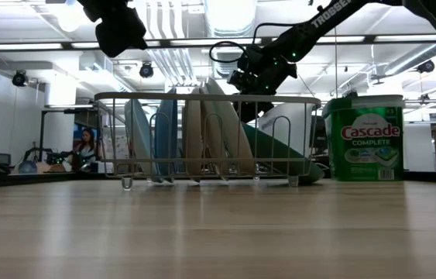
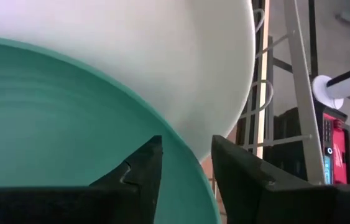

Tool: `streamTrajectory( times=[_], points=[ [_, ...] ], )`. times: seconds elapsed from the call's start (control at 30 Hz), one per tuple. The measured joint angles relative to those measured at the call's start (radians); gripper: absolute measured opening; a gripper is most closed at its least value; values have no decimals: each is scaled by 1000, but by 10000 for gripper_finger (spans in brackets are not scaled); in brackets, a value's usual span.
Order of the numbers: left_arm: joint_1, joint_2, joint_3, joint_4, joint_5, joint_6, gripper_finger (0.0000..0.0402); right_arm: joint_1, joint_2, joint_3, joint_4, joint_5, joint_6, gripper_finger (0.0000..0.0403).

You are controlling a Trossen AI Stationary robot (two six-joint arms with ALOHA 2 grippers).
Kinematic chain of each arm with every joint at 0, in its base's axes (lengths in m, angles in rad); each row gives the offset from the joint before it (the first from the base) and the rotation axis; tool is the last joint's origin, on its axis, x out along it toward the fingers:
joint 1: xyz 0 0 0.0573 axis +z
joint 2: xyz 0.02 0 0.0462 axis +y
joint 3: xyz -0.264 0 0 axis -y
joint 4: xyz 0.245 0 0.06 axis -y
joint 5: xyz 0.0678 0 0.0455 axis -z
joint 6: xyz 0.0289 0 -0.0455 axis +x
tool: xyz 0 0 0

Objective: Sort dishes
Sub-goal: Put the green plate in the dish rack

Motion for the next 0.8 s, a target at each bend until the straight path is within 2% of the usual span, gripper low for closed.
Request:
streamTrajectory(
  times=[0.4,0.8],
  points=[
    [0,-1,0,0,0,0,116,18,0,0,2,1,-71,6],
    [-2,-1,0,0,0,0,116,19,-42,-1,13,1,-105,0]
  ],
)
